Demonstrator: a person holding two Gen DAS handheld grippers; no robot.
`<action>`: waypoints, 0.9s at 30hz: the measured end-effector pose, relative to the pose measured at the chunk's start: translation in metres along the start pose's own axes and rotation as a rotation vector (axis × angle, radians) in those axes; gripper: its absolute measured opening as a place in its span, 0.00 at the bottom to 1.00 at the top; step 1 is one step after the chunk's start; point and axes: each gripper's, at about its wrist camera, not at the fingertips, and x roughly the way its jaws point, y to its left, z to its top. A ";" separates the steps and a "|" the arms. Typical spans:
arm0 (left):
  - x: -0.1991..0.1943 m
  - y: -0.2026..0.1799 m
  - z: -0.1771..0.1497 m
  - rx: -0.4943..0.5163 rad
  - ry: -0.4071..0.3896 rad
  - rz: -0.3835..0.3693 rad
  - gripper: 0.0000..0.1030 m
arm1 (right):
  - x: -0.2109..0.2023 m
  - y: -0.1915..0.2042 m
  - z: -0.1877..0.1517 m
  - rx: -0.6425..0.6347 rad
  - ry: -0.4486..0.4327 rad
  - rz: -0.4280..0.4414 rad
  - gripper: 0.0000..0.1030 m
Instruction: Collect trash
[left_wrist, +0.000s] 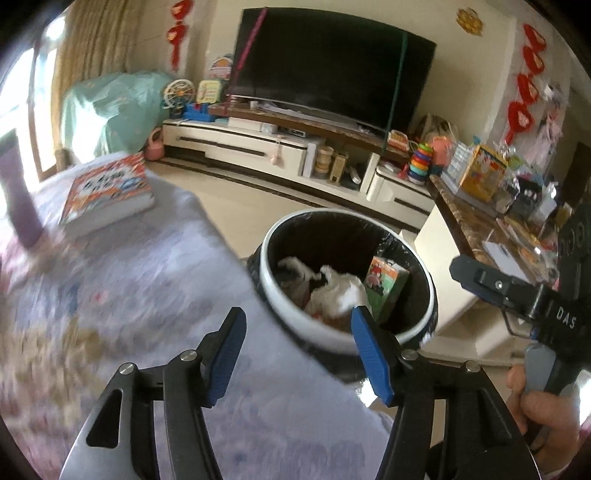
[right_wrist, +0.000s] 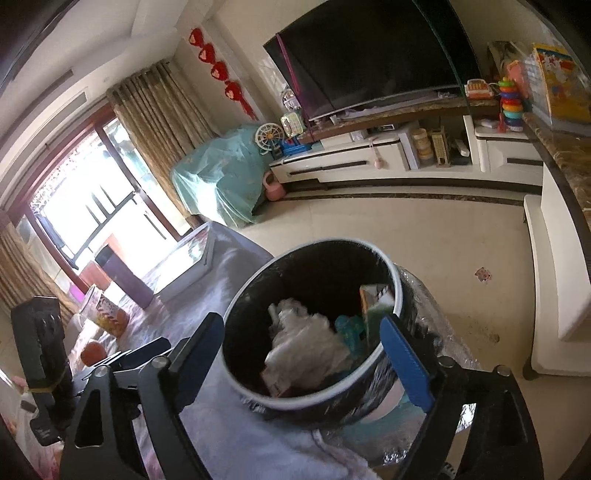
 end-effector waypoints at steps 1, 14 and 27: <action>-0.006 0.003 -0.008 -0.016 -0.005 0.002 0.58 | -0.003 0.004 -0.006 -0.003 -0.003 -0.001 0.87; -0.096 0.020 -0.087 -0.061 -0.147 0.075 0.75 | -0.048 0.050 -0.062 -0.090 -0.107 -0.056 0.98; -0.188 0.005 -0.122 0.010 -0.394 0.211 0.99 | -0.112 0.110 -0.060 -0.308 -0.395 -0.145 1.00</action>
